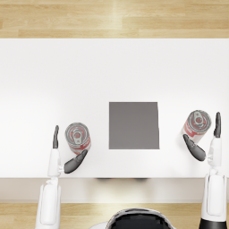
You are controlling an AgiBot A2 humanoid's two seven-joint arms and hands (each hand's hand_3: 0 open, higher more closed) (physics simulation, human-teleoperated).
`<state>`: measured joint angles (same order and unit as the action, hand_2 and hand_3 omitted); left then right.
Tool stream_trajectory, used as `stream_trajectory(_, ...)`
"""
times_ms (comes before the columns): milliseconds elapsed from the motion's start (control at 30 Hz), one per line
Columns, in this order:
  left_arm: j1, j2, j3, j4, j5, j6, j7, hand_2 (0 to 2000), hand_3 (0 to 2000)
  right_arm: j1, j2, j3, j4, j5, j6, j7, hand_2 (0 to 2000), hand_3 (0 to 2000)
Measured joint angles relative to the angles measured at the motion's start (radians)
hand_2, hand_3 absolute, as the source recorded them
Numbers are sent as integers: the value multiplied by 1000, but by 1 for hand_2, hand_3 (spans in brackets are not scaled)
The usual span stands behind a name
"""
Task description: Pick up the red can on the left and place it in the middle, then pick up the red can on the right and place it on top of the can in the middle
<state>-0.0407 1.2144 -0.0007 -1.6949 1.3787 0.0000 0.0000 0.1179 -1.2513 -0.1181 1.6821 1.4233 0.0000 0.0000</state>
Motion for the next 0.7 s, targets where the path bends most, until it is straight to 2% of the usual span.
stream_trajectory(300, 59, 33, 51, 196, 1, 0, 0, 0, 0, 62, -22, 54, -276, 1, 0, 0, 0, 0)
stream_trajectory(700, 142, 80, 79, 316, 1, -1, 0, 0, 0, 172, -53, 96, -513, 1, -5, 0, 0, 0)
